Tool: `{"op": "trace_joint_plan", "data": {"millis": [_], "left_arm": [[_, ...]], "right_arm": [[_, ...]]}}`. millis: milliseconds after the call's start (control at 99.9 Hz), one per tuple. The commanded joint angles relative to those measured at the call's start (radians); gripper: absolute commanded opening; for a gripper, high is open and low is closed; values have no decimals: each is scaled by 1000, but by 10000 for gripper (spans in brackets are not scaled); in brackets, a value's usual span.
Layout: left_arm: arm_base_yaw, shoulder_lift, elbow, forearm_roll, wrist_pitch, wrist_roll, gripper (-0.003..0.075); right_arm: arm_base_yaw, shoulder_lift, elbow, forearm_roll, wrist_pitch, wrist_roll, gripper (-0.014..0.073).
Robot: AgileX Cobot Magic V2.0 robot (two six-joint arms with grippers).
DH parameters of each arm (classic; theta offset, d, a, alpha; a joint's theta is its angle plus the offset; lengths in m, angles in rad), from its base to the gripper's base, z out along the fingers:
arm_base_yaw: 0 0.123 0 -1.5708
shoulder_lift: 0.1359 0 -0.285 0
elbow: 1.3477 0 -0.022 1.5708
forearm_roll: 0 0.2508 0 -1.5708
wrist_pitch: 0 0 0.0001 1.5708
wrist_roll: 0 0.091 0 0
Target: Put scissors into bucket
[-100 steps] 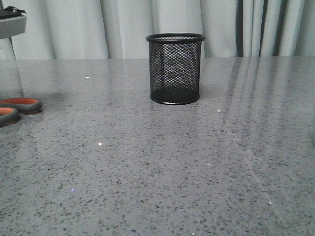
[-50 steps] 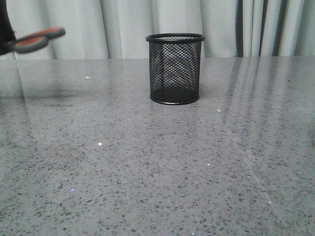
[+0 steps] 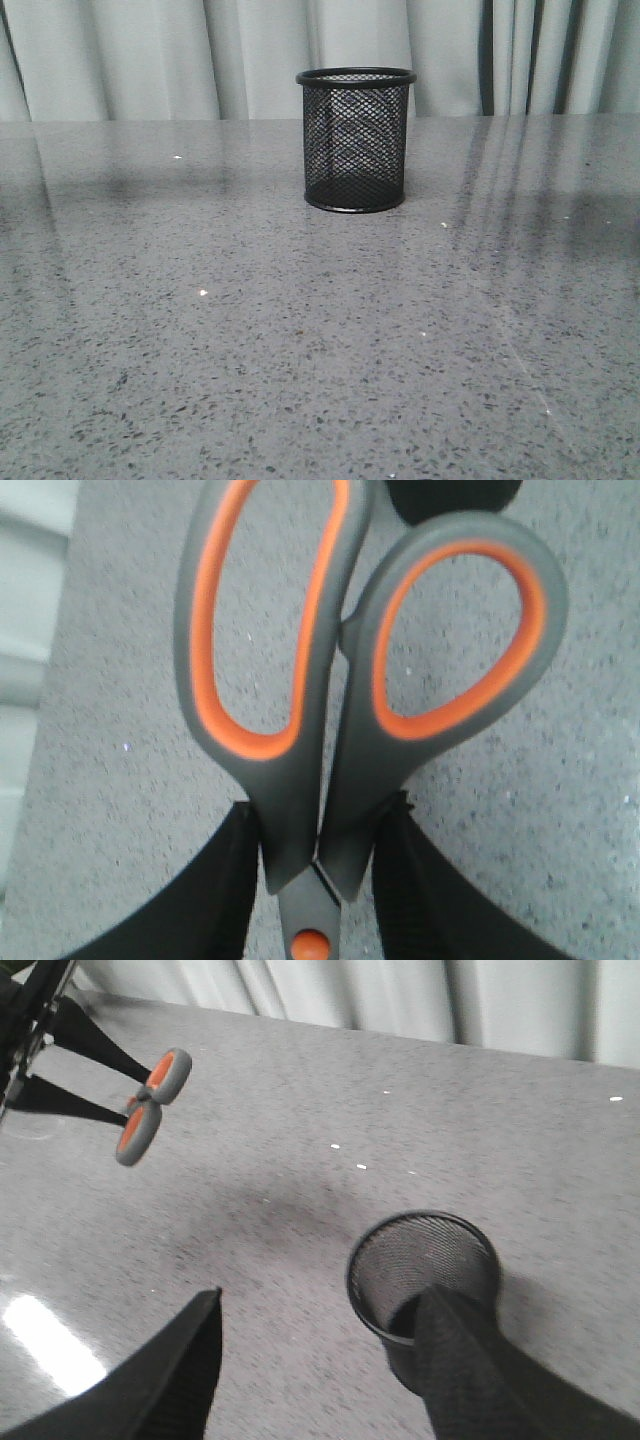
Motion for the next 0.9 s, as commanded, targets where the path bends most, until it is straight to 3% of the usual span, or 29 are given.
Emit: {"op": "trace_joint_plan", "data": {"millis": [0,310,891], "left_arm": [[-12,-49,-42,-87,5,-12,114],[-107,-49,-46,-87,-35,-12,114],[-202,-49,-75,-87,-115,-13,114]], "right_arm": [[1,57,-101,101,18,-23,384],[1,259,-286,336,158,-62,384],[50,358,-336,377,216,-63,384]]}}
